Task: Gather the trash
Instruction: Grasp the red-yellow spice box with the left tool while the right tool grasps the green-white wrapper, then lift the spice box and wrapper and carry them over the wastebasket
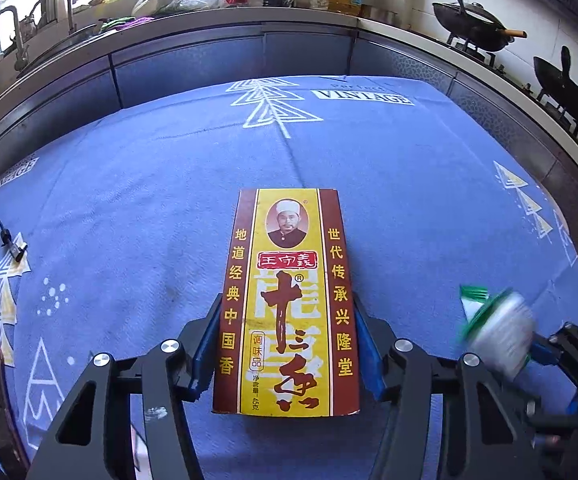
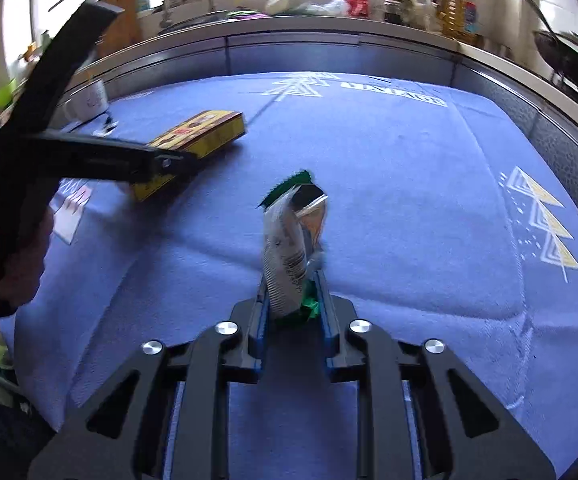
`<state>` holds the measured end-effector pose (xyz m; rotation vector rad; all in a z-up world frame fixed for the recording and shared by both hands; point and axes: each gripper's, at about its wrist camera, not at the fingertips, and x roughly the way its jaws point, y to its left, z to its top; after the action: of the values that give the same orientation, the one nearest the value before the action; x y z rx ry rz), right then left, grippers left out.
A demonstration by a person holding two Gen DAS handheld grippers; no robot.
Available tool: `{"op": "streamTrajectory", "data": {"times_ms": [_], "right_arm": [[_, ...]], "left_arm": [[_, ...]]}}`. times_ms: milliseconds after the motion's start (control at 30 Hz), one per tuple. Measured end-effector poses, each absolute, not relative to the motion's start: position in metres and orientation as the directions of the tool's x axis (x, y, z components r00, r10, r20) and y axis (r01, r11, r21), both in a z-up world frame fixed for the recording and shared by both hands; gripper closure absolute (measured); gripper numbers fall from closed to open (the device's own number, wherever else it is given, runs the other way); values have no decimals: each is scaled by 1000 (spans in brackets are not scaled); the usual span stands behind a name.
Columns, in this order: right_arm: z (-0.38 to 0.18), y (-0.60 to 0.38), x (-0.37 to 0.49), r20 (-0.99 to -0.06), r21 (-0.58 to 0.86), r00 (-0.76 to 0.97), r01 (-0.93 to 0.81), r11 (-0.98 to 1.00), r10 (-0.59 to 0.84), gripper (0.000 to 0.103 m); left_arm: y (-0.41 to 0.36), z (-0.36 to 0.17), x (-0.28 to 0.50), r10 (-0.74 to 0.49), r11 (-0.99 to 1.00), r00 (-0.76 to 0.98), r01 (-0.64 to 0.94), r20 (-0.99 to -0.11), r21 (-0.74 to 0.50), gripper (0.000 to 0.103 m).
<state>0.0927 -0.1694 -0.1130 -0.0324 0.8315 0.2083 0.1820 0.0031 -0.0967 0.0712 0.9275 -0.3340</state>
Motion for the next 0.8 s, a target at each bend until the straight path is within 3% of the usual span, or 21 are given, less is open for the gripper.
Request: {"op": "streamTrajectory", "data": {"times_ms": [333,433,500,800], "right_arm": [[-110,-260,70,-744,160,667,117,980,42,82],[-113,-279,59,-735,210,676,161,964,48,72],[-112,-282,52,-728,209,685,172,963,36,49],[-114,-285,31,-708,203,705,143,969,45,41]], "left_arm": [[-87,-93,141,-421,822,454,557,-786,-119,45],[-114,-96,133,-454,782,404,608,-794,-138,45],[-129,-98,125,-464,760,385,636,-798,-135,45],[-156,-102,113,-434,738,385,671,-815,-77,42]]}}
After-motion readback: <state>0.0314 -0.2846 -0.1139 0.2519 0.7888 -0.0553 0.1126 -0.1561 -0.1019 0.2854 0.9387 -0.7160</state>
